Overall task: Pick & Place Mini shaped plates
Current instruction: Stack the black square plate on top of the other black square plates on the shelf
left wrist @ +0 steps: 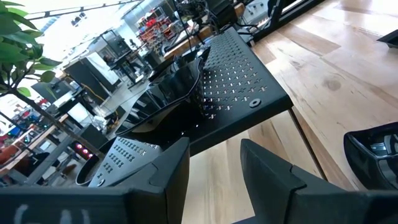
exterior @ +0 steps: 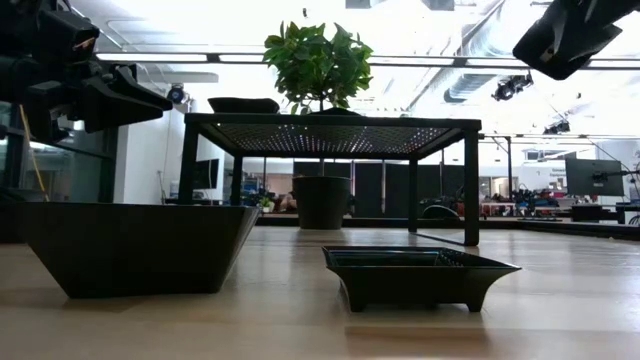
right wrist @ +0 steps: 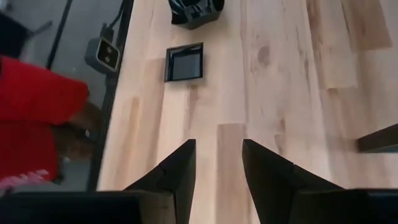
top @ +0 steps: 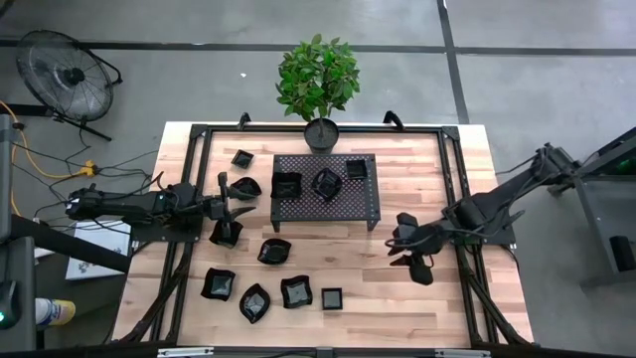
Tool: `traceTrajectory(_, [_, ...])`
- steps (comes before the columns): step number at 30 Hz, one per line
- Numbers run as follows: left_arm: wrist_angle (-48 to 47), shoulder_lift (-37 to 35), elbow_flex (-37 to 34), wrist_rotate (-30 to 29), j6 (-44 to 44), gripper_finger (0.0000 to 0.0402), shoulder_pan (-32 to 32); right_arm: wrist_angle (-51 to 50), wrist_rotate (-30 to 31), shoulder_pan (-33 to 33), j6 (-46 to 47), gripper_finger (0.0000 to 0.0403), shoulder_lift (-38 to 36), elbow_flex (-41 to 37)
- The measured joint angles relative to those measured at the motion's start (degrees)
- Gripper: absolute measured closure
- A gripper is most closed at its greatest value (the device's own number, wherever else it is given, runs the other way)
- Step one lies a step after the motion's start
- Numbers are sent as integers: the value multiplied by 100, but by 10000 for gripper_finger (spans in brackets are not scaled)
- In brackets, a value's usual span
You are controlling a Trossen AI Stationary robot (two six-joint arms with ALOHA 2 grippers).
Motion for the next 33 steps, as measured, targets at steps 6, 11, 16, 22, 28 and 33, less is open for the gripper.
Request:
traceTrajectory(6, [-1, 0, 1, 0, 0, 261, 0, 303, -232, 2, 1026, 276, 456, 4])
traceTrajectory(11, [0, -2, 0, 0, -2, 261, 0, 648, -658, 0, 1982, 277, 875, 6])
traceTrajectory(16, [0, 0, 0, 2, 0, 261, 0, 1045, -1187, 0, 2720, 278, 1336, 31])
traceTrajectory(22, [0, -1, 0, 0, -1, 261, 0, 1068, -1039, -28, 3565, 288, 2078, 592])
traceTrajectory(28, [0, -2, 2, 0, -2, 261, 0, 1065, -667, -163, 4694, 299, 2940, 1216])
traceTrajectory(33, [0, -2, 2, 0, -2, 261, 0, 1049, -713, -264, 5362, 304, 3762, 1777])
